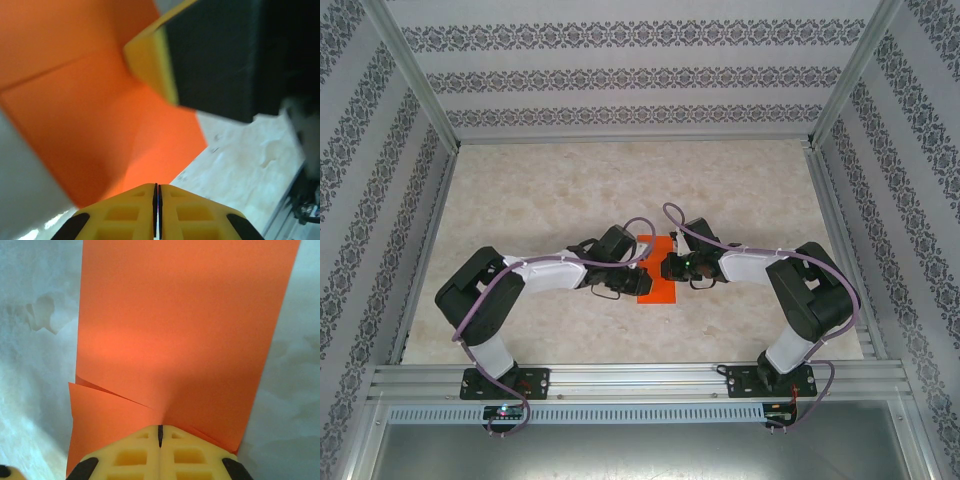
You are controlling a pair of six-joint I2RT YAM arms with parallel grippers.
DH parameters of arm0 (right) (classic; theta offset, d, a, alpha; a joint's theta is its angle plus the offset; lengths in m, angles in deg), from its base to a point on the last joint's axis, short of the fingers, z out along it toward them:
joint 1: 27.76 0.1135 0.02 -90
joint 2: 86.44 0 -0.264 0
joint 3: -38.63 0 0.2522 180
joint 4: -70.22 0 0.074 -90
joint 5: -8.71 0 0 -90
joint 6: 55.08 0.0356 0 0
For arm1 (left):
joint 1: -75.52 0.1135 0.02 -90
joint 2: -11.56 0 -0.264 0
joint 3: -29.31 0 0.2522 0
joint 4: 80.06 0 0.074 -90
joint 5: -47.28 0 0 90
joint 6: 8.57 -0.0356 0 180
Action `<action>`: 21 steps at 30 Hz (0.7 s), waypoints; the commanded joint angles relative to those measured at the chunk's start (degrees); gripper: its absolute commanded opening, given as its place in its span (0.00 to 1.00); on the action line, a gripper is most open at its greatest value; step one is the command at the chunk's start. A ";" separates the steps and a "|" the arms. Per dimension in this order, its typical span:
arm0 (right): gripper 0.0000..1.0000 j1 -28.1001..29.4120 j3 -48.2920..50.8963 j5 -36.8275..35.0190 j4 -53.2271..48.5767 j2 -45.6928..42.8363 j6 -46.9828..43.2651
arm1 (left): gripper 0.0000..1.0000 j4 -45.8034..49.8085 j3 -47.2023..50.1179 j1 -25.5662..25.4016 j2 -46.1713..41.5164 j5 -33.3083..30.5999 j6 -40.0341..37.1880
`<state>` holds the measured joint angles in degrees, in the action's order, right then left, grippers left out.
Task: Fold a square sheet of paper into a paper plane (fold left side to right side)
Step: Fold the triangle a second time at the center of the table.
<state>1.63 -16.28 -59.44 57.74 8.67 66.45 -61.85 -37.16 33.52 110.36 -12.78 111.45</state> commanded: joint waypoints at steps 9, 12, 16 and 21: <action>0.00 -0.02 0.59 -1.71 -3.03 0.52 -0.69 | 0.12 0.72 -4.69 -0.63 7.85 1.37 -2.51; 0.00 -0.03 0.68 -2.15 -3.57 0.38 -1.03 | 0.12 1.29 -3.77 -0.61 7.90 0.46 -2.45; 0.00 -0.02 0.60 -2.62 -4.09 0.42 -1.39 | 0.12 1.31 -0.84 -0.63 6.46 -0.52 -1.86; 0.00 -0.46 0.58 -2.77 -4.44 1.09 -1.56 | 0.12 0.65 3.89 -0.63 3.50 -0.68 -0.08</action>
<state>1.63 -16.28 -59.58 57.41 8.65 66.17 -64.39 -36.65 33.52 115.52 -12.98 110.49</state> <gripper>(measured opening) 0.051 0.120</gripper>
